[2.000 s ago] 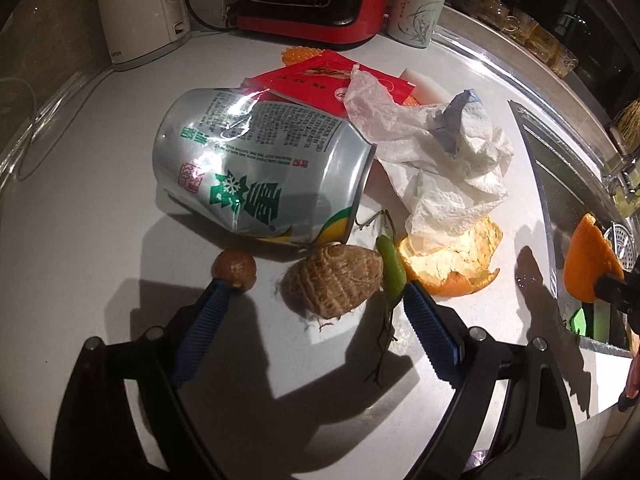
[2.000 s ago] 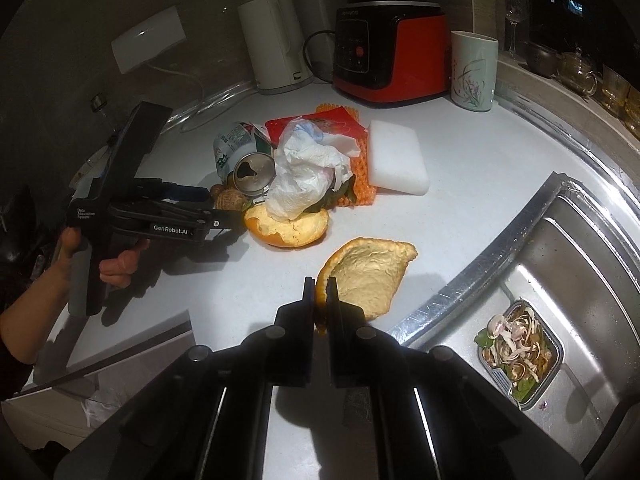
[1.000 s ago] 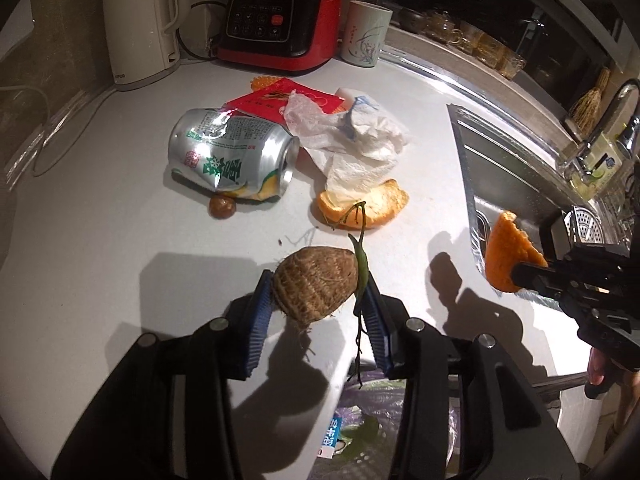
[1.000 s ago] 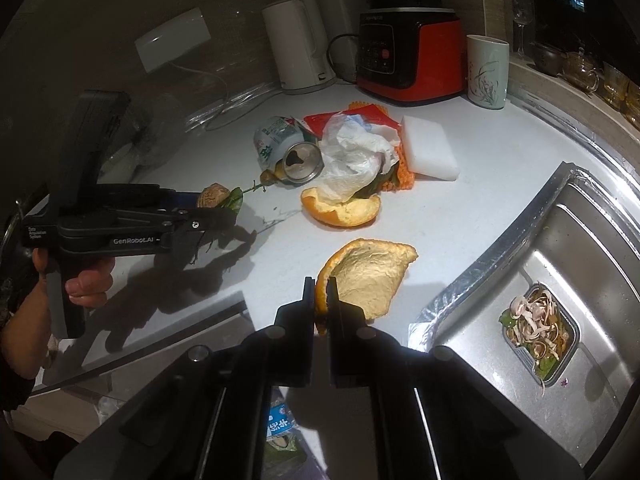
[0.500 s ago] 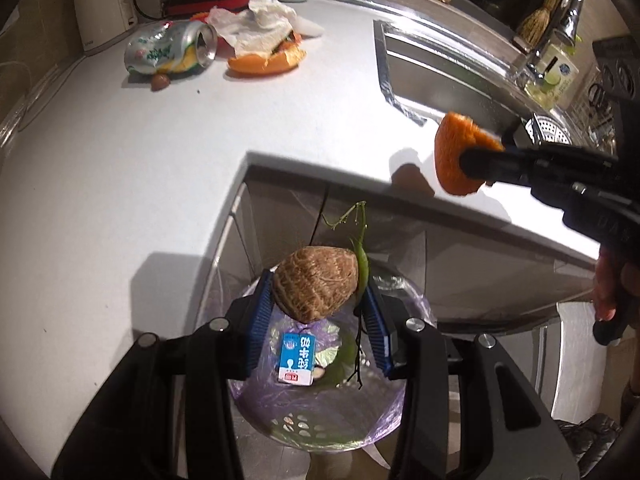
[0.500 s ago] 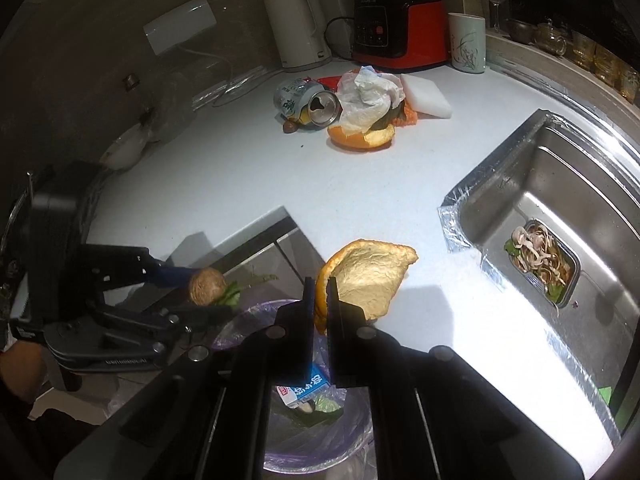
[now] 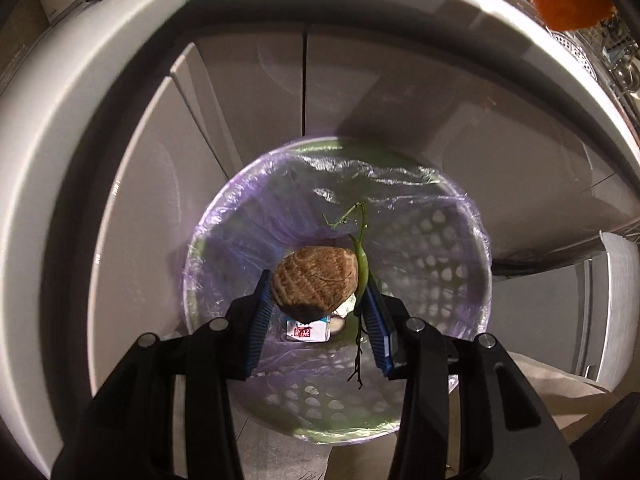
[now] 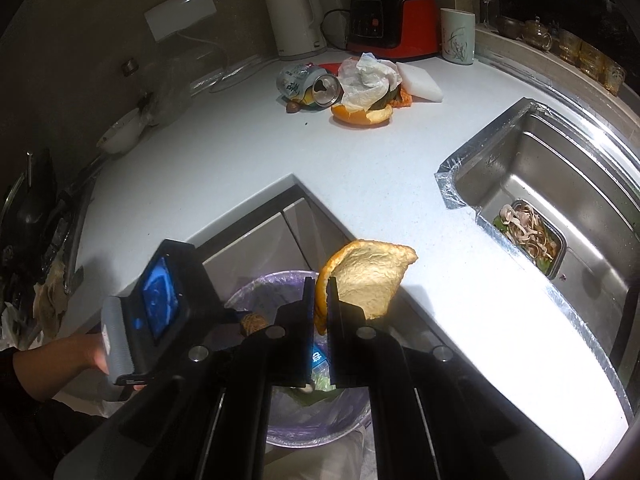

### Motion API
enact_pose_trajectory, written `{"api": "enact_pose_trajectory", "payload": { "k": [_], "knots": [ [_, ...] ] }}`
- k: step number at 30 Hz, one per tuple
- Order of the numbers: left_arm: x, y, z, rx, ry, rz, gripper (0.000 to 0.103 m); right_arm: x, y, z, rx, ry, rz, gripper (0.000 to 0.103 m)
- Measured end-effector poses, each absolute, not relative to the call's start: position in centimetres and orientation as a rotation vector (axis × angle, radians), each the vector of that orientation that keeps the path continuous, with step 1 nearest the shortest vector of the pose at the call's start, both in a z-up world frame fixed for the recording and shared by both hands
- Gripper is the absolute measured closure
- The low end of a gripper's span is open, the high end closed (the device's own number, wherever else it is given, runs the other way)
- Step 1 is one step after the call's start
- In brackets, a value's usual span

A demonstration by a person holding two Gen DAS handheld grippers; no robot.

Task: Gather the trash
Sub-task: 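Lower the taro into the bin with the left tool while the right tool drops the bread crust in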

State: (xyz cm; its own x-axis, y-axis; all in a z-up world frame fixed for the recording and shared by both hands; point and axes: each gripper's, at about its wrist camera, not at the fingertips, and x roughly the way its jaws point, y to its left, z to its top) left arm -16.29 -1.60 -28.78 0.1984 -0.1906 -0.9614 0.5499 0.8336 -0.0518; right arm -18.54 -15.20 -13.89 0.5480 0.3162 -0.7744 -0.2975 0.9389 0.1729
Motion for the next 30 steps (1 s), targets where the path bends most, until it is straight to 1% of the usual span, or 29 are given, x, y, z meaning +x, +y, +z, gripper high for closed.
{"api": "enact_pose_trajectory", "payload": {
  "k": [4,7,8,9,10,11,12,17,22,26,30],
  "knots": [
    [-16.4,-2.0,-31.5,0.38,1.321,-0.53,0.061,-18.9,-15.1,-13.9,0.021,0.929,0.357,0.097],
    [-16.5,-2.4,-32.2,0.416,1.332,-0.535,0.061,-19.0,-15.0,-13.8,0.018,0.933,0.353,0.097],
    [-16.5,-2.5,-32.1,0.42,1.331,-0.534,0.055,-19.0,-15.0,-13.8,0.017,0.935,0.353,0.097],
    [-16.5,-2.5,-31.9,0.415,1.333,-0.54,0.044,-19.0,-15.0,-13.9,0.017,0.937,0.352,0.097],
    [-16.4,-2.5,-31.6,0.407,1.323,-0.544,0.039,-19.0,-15.0,-13.9,0.017,0.94,0.352,0.097],
    [-16.4,-2.5,-31.2,0.402,1.309,-0.542,0.032,-19.0,-15.0,-14.0,0.016,0.942,0.352,0.097],
    [-16.5,-2.5,-30.9,0.4,1.299,-0.543,0.03,-19.1,-15.0,-14.1,0.016,0.944,0.352,0.097],
    [-16.2,-2.6,-29.5,0.387,1.291,-0.545,0.03,-19.2,-14.7,-14.5,0.015,0.953,0.361,0.097],
    [-16.3,-1.8,-26.3,0.345,1.256,-0.54,0.03,-19.5,-14.3,-15.4,0.009,0.976,0.381,0.097],
    [-16.7,-0.6,-23.2,0.32,1.199,-0.528,0.024,-19.9,-14.0,-16.6,0.016,0.999,0.409,0.097],
    [-17.0,0.7,-21.2,0.297,1.155,-0.511,0.023,-20.1,-13.4,-18.6,0.025,1.032,0.435,0.097]
  ]
}}
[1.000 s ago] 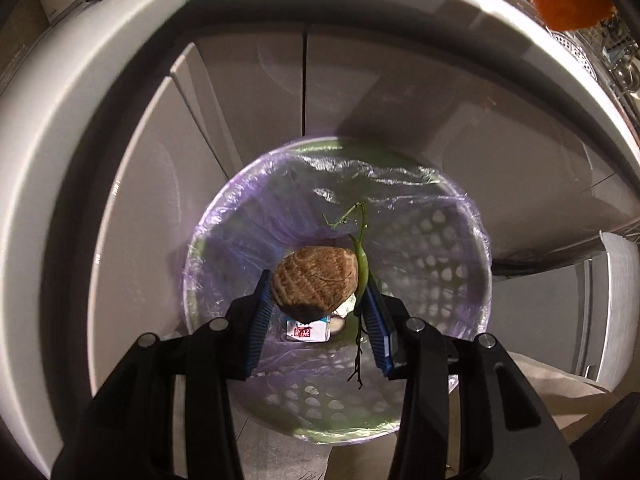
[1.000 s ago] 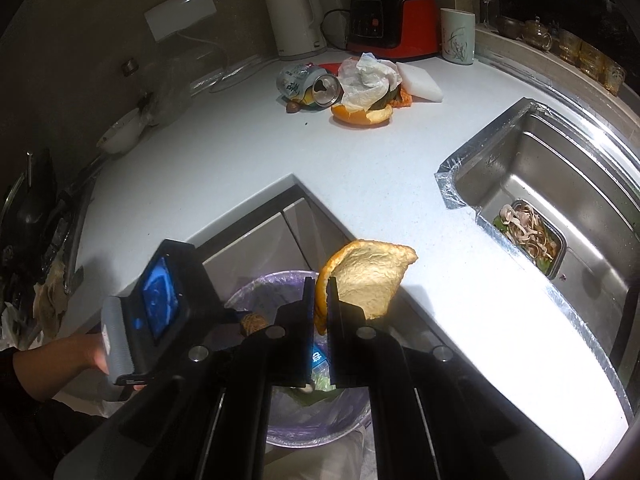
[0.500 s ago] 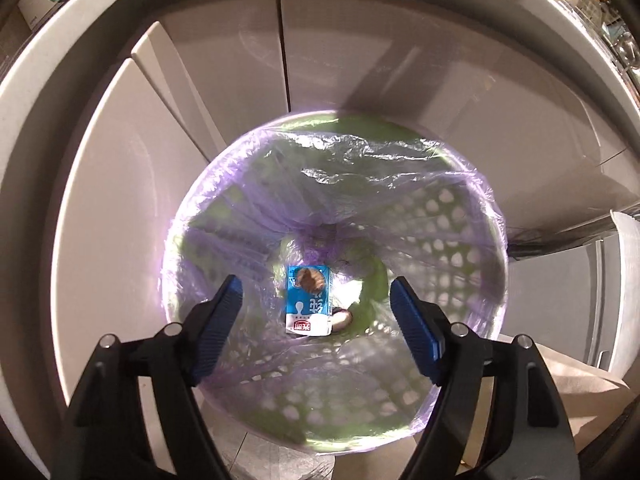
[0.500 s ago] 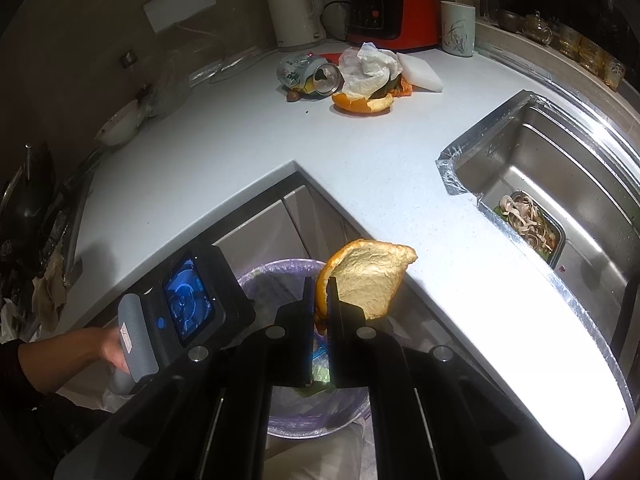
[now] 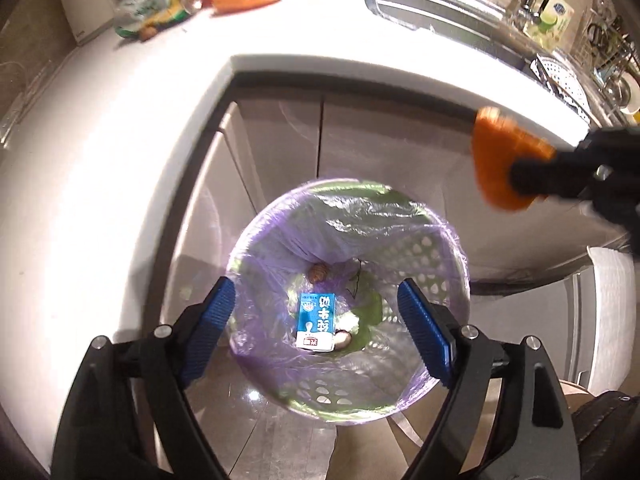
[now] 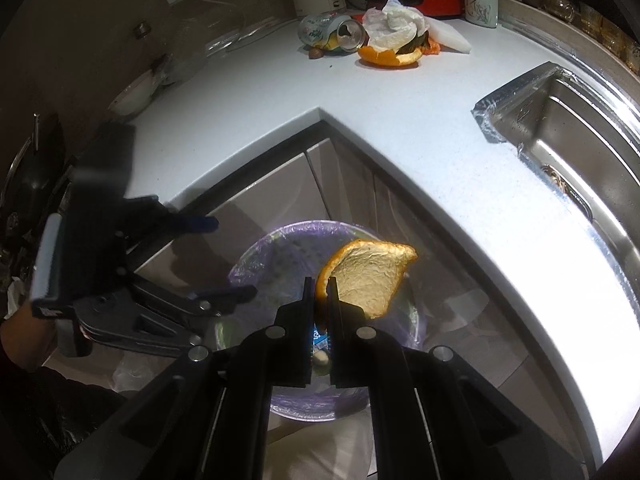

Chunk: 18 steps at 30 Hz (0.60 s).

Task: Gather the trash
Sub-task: 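Lower the taro into the bin with the left tool while the right tool drops the bread crust in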

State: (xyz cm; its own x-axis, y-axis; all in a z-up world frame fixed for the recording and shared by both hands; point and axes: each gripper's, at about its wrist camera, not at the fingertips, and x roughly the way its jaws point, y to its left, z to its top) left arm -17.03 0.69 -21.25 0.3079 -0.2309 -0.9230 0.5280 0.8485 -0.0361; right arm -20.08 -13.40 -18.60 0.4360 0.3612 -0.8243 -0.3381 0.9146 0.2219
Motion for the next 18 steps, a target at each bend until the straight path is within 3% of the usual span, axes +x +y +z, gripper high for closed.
{"api": "enact_pose_trajectory", "payload": {
  "k": [18],
  "knots": [
    [-19.0,4.5,-18.0,0.292,1.108,-0.442,0.019,-19.8,-8.9,-31.7,0.058,1.25,0.502,0.097]
  ]
}}
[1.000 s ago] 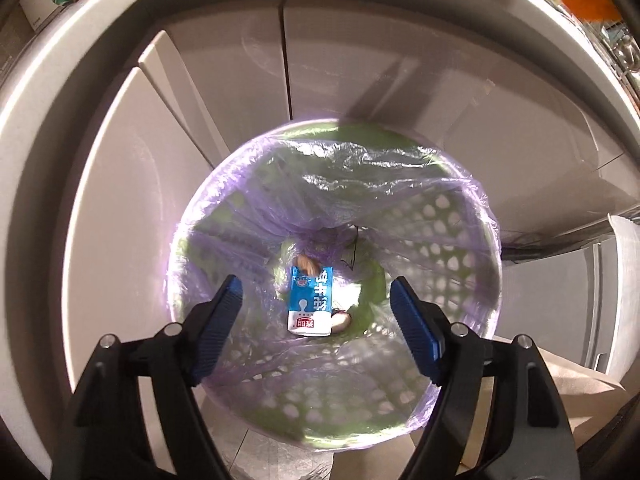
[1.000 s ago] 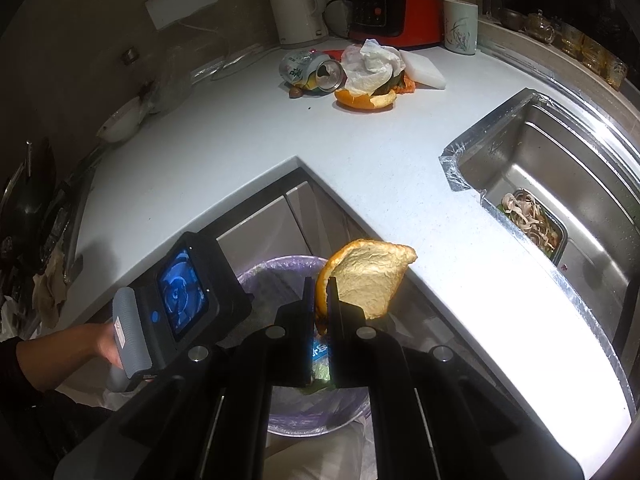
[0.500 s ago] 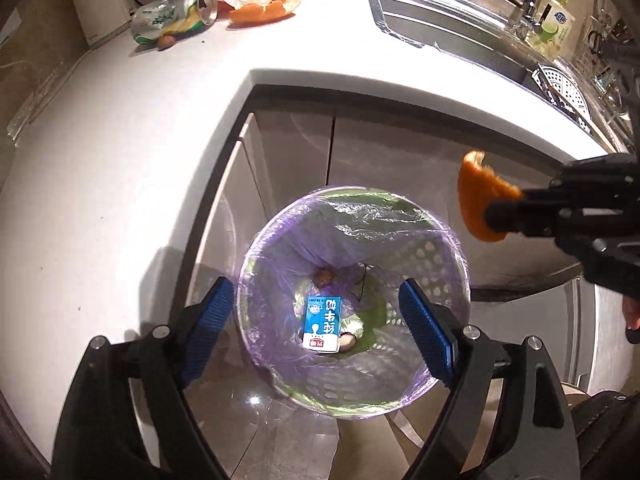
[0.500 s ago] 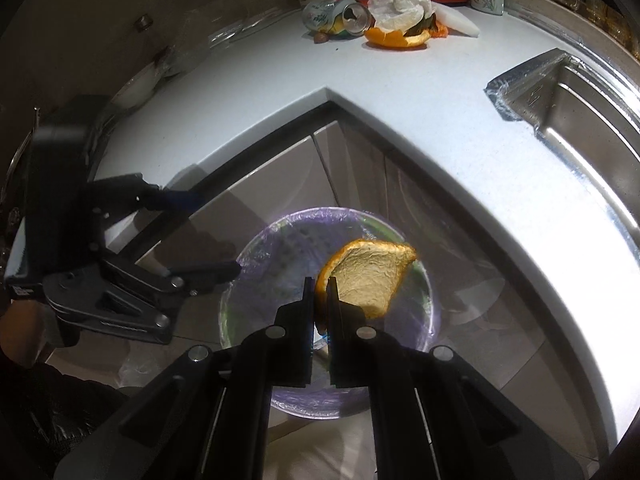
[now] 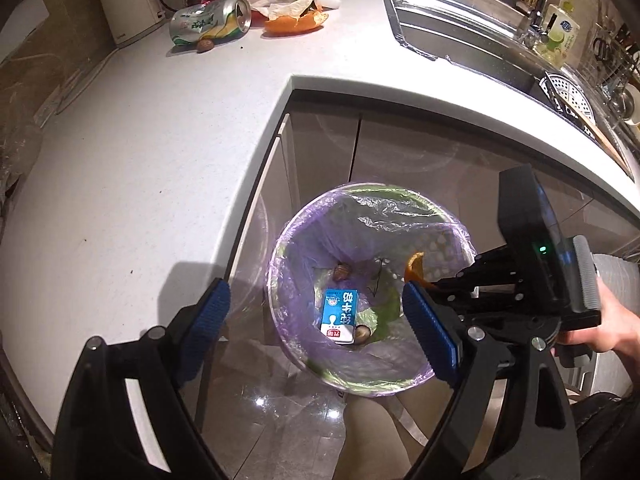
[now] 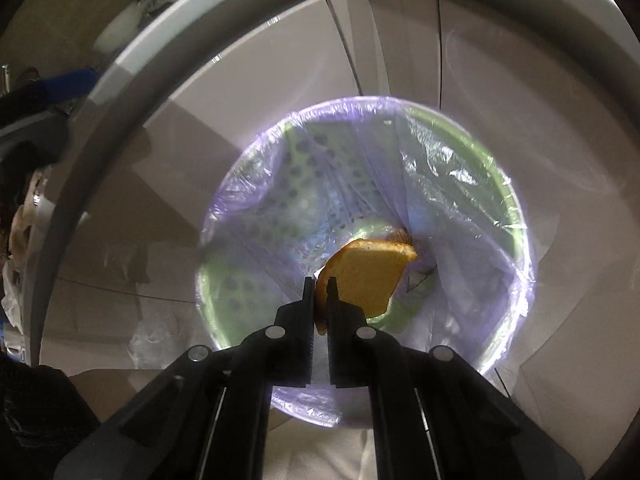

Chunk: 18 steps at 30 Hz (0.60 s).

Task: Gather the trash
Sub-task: 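Lower the taro into the bin with the left tool while the right tool drops the bread crust in, then move both tools back over the counter pile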

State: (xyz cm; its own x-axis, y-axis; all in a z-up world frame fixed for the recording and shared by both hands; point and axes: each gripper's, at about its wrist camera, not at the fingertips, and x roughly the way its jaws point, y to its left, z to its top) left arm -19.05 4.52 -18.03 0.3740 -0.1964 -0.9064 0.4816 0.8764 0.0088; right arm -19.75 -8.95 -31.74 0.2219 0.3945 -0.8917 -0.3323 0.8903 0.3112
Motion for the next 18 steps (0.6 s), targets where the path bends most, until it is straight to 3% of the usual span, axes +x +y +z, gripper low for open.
{"api": "enact_pose_trajectory", "payload": {
  "k": [3,6,10,13,18],
  "knots": [
    [-19.4,4.6,-17.7,0.297,1.101,-0.441,0.019,-19.4,-8.5,-32.7,0.051,1.262,0.485,0.097],
    [-19.5,4.8,-17.5,0.294,1.098,-0.444,0.019,-19.3,-8.2,-33.0,0.034,1.265,0.452,0.09],
    [-19.7,4.9,-17.2,0.303,1.088,-0.441,0.019,-19.3,-7.9,-32.6,0.008,1.24,0.414,0.045],
    [-19.8,5.1,-17.0,0.307,1.081,-0.438,0.019,-19.5,-7.4,-32.2,-0.016,1.228,0.404,0.038],
    [-19.8,5.6,-16.1,0.295,1.064,-0.432,0.019,-19.8,-7.2,-30.7,-0.055,1.2,0.381,0.035]
  ]
}}
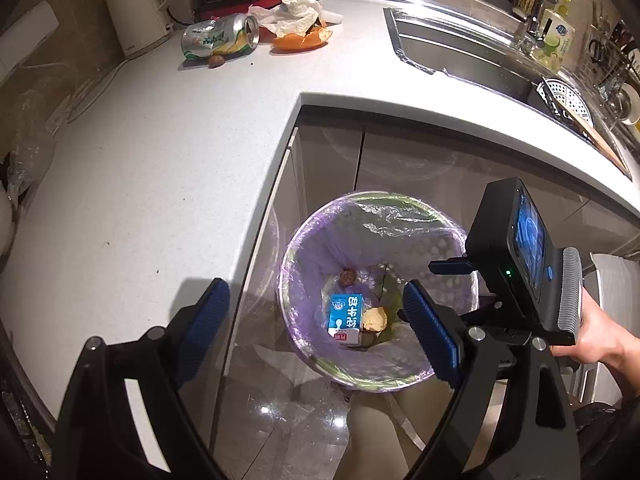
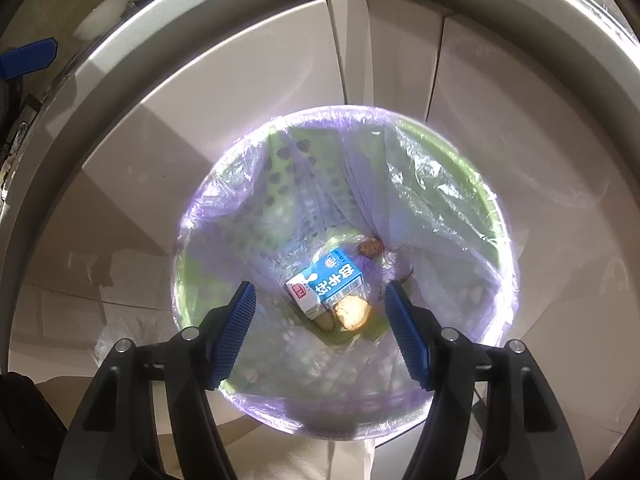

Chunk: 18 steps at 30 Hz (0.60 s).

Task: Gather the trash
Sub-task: 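Move both tools back over the counter pile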

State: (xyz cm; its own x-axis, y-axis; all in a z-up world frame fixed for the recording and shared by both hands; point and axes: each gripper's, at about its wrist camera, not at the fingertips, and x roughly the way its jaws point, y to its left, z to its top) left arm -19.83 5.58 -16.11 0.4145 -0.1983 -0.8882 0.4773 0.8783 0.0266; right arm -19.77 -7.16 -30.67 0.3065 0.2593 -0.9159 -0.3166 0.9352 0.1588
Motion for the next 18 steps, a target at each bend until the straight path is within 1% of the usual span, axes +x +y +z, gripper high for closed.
{"api": "enact_pose_trajectory", "payload": {
  "k": [2,5,8,12,18],
  "knots": [
    [-19.7,5.8,-15.5,0.288,1.051,-0.429,0.018,-19.8,-7.2,-29.7,-0.066,1.187,0.37,0.035],
    [-19.1,6.2,-14.5,0.269,1.03,-0.425,0.018,-20.1,-7.4,-27.7,-0.089,1.15,0.351,0.03],
    [-17.8,6.3,-13.5,0.255,1.008,-0.415,0.014,-20.5,-7.7,-25.0,-0.122,1.095,0.322,0.021],
    [-15.4,6.3,-12.0,0.248,0.963,-0.391,0.013,-20.1,-8.6,-21.1,-0.14,1.014,0.289,0.012],
    [-9.8,6.6,-10.7,0.179,0.939,-0.355,0.013,-17.5,-10.6,-16.8,-0.129,0.925,0.28,0.009]
  ]
}}
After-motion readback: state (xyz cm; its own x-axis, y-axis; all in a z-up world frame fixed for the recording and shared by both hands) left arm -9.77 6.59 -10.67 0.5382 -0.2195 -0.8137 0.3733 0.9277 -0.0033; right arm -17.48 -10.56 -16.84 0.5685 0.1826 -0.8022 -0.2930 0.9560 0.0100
